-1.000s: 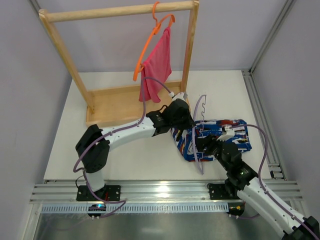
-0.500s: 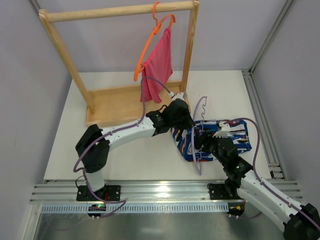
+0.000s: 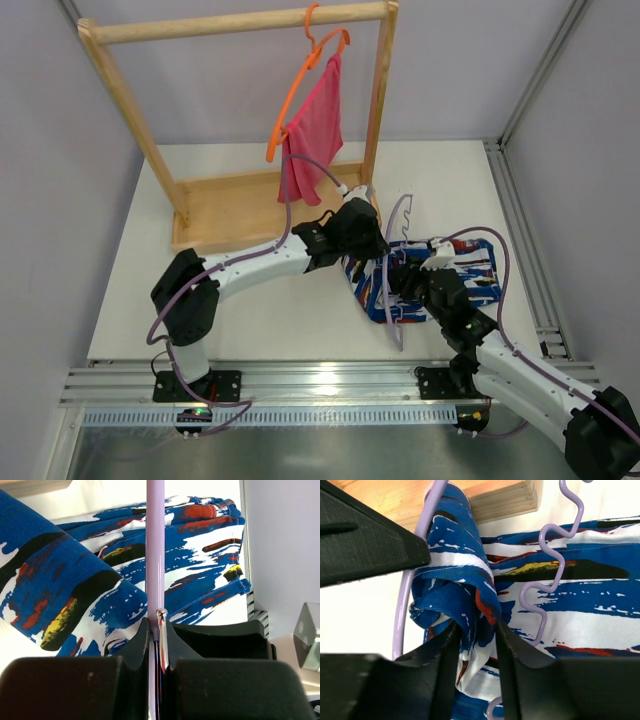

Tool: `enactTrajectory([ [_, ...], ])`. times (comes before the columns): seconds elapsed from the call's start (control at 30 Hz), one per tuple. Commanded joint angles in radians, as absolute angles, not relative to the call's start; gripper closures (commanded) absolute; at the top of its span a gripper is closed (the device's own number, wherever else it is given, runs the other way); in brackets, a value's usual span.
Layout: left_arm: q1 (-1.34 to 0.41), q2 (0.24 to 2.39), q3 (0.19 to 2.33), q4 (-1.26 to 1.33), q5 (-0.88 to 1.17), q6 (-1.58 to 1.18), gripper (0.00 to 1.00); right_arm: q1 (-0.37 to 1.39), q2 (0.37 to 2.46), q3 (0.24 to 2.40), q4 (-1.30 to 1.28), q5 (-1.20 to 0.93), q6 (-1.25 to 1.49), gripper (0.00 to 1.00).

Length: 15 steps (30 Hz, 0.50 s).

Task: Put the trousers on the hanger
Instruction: Place trousers on hanger

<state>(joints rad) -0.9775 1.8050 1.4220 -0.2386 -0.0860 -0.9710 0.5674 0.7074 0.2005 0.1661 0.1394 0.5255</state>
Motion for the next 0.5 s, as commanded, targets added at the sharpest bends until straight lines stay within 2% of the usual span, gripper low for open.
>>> enactTrajectory([
  [0.0,-0.977,1.756,1.434,-0.224,-0.104,-0.992,1.00,0.566,0.687,0.238,0.244,0.166,0.519,0.66],
  [0.03,-0.977,1.755,1.434,-0.229,-0.107,-0.994,1.00,0.568,0.677,0.238,0.241,0.166,0.522,0.71],
  [0.07,-0.977,1.752,1.434,-0.232,-0.110,-0.991,1.00,0.566,0.666,0.235,0.236,0.169,0.525,0.81],
  [0.17,-0.977,1.747,1.431,-0.241,-0.118,-0.992,1.00,0.566,0.631,0.224,0.213,0.173,0.540,0.95],
  [0.47,-0.976,1.738,1.431,-0.284,-0.156,-0.994,1.00,0.566,0.488,0.135,0.068,0.233,0.667,0.96],
])
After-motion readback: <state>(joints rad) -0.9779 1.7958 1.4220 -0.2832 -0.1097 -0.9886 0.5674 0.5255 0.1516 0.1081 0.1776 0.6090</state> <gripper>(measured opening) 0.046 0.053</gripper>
